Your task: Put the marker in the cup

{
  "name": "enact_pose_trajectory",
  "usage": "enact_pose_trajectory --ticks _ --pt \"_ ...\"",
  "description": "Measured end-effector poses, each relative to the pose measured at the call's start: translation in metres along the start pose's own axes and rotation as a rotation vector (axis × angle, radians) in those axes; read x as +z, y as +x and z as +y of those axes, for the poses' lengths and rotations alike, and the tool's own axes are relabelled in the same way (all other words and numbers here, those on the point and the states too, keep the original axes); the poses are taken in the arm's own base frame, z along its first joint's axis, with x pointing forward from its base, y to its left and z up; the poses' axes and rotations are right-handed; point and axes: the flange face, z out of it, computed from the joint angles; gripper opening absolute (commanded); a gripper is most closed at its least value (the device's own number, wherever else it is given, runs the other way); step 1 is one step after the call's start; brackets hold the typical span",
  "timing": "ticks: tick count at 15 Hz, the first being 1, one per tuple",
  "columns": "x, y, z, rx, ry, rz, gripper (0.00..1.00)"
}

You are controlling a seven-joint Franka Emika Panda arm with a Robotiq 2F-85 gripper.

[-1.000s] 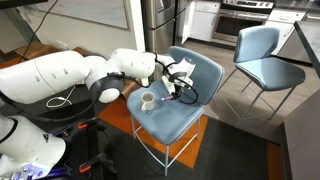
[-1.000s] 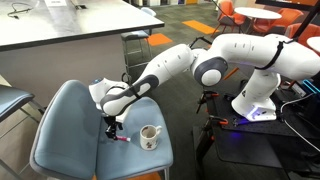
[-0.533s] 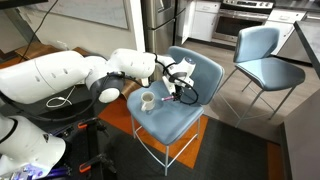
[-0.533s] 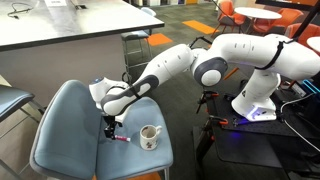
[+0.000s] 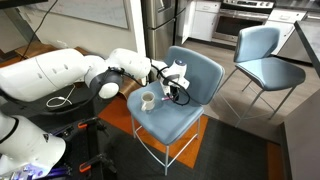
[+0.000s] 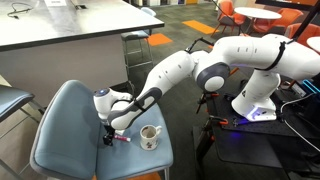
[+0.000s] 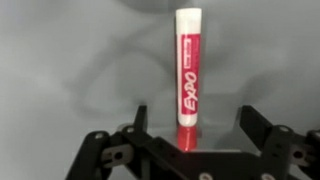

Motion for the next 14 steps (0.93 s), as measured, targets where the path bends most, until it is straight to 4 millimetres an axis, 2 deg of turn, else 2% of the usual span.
enact_pose_trajectory --ticks 4,8,10,12,14 --pt "0.000 -0.001 0.000 0.051 -0.053 0.039 0.43" --pt "-0.010 0.000 -0.009 0.045 -0.066 0.057 0.12" --pt "-0.015 -0.001 -0.017 0.035 -0.064 0.060 0.00" --pt "-0.021 -0.003 -0.025 0.026 -0.064 0.059 0.05" --pt "-0.027 -0.004 -0.026 0.025 -0.069 0.057 0.05"
